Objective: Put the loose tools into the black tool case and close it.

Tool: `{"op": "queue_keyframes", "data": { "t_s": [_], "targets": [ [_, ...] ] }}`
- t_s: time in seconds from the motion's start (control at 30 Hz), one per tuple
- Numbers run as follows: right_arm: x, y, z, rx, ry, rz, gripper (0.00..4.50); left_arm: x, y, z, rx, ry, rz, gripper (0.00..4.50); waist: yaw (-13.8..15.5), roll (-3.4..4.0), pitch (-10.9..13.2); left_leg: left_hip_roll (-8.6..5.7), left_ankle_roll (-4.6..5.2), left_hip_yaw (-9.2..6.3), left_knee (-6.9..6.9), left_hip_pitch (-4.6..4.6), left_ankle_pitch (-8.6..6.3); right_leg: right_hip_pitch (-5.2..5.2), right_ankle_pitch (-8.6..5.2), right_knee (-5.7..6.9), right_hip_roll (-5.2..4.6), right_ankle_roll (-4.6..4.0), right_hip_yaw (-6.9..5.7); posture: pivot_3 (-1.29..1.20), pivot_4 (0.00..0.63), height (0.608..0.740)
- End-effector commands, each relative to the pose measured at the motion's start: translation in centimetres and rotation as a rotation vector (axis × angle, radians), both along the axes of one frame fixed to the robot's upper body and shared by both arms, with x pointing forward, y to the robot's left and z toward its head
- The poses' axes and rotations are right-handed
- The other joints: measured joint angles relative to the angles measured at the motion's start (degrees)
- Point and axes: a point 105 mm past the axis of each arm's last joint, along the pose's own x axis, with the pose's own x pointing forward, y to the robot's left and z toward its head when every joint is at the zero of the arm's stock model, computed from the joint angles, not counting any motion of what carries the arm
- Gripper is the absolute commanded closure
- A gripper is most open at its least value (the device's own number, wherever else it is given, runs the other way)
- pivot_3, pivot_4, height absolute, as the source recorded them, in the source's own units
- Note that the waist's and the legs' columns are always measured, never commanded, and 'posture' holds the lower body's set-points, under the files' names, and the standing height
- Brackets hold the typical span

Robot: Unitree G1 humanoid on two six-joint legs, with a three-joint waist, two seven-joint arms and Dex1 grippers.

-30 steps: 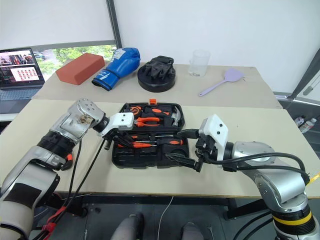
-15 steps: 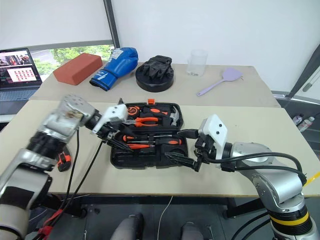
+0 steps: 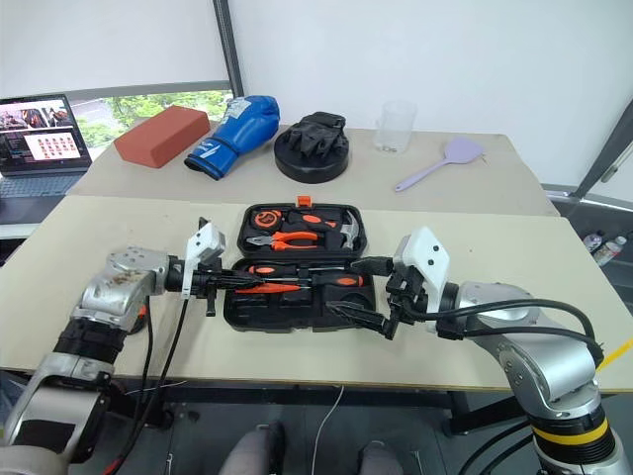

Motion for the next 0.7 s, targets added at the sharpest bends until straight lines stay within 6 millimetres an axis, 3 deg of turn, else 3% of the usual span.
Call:
{"op": "queue_keyframes", "data": {
  "t_s": [0.03,0.3,0.7],
  "targets": [
    [-0.3,0.4,1.0,0.012,-0.039,0.034,0.00,-0.1,-0.2,0.0,0.037,-0.075,-0.016,4.47,-0.1,0.00,0.0,0.00,0.00,0.01,0.00,0.00,0.00,0.00,0.00,0.00,0.00,0.00,0.01,0.00,0.150,0.735],
    [-0.2,0.4,1.0,0.014,-0.033,0.032,0.00,-0.2,0.0,-2.7,0.140,-0.109,-0.046,4.47,-0.2,0.01,0.0,-0.01,0.00,0.02,-0.03,0.04,0.00,0.02,0.00,-0.01,0.00,0.00,0.02,0.00,0.150,0.735],
    [0.1,0.6,0.9,0.021,-0.028,0.032,0.00,-0.8,-0.3,-3.9,0.214,-0.175,-0.120,4.47,-0.2,0.13,-0.1,0.00,-0.02,0.02,-0.04,0.17,-0.01,0.01,0.00,-0.02,0.00,-0.01,0.02,0.00,0.150,0.735]
  ]
}}
